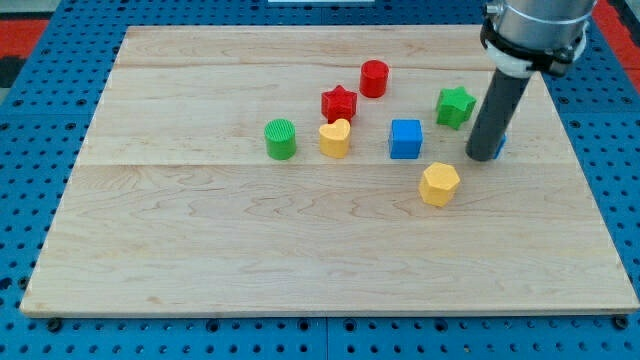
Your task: Make a triangle out of blue triangle yellow hexagon and the green star
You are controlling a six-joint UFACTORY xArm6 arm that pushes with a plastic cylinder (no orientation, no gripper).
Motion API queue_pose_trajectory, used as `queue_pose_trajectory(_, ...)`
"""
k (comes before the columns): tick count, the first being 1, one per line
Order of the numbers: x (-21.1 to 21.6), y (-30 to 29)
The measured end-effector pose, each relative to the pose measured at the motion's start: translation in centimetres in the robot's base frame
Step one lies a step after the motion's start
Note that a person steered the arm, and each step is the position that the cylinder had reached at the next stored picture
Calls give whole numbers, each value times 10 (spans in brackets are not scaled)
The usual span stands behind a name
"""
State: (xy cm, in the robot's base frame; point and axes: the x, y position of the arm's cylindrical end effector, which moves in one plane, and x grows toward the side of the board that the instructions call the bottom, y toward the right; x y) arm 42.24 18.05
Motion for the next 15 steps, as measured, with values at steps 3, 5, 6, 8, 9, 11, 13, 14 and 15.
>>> queue_pose_trajectory(3,-24,-24)
queue_pose_trajectory(5,-74,11)
queue_pose_trajectory(6,-99,12)
queue_pose_trajectory(8,-121,32)
queue_pose_trajectory(9,-162,37)
queue_pose_trajectory(11,-161,-4)
queue_pose_trajectory(13,-155,-26)
queue_pose_trajectory(14,-151,31)
queue_pose_trajectory(15,-141,74)
